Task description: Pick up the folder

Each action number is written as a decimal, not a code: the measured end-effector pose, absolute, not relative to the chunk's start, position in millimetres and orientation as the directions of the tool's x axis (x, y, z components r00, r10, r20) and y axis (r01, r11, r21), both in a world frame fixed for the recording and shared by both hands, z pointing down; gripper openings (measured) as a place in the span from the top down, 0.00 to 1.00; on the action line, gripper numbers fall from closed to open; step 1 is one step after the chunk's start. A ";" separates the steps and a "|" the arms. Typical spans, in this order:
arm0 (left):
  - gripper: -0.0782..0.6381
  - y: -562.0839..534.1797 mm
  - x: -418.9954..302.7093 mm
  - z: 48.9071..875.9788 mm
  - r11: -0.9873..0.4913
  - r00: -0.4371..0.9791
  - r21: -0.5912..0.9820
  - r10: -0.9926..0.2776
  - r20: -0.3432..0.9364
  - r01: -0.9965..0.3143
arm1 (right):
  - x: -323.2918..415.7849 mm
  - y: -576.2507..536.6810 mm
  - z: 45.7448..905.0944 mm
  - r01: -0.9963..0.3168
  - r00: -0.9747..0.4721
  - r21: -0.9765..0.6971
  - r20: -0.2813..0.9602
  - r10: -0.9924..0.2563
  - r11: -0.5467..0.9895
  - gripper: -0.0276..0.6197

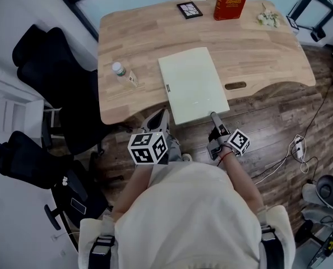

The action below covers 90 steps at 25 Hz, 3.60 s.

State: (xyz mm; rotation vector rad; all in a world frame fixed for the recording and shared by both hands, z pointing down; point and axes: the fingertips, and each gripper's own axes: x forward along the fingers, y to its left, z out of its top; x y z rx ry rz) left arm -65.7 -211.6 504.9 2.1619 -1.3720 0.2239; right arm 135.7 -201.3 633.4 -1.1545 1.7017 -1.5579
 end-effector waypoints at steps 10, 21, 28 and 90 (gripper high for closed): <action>0.86 -232.5 -78.8 505.8 -0.304 0.453 0.374 -0.785 0.423 -0.876 | 135.0 -232.0 651.1 -0.126 -0.426 -0.988 0.131 -0.895 -0.084 0.24; 0.86 -251.2 -96.8 509.4 -0.276 0.431 0.376 -0.793 0.432 -0.885 | 138.7 -265.2 659.3 -0.046 -0.350 -0.994 0.111 -0.930 -0.101 0.24; 0.86 -261.0 -105.1 511.9 -0.264 0.424 0.381 -0.795 0.435 -0.886 | 142.5 -279.4 659.6 -0.031 -0.299 -0.995 0.105 -0.948 -0.100 0.24; 0.86 -165.0 -76.3 510.4 -0.230 0.398 0.400 -0.819 0.413 -0.887 | 183.4 -167.6 598.7 -0.014 -0.357 -1.000 0.009 -0.934 -0.004 0.52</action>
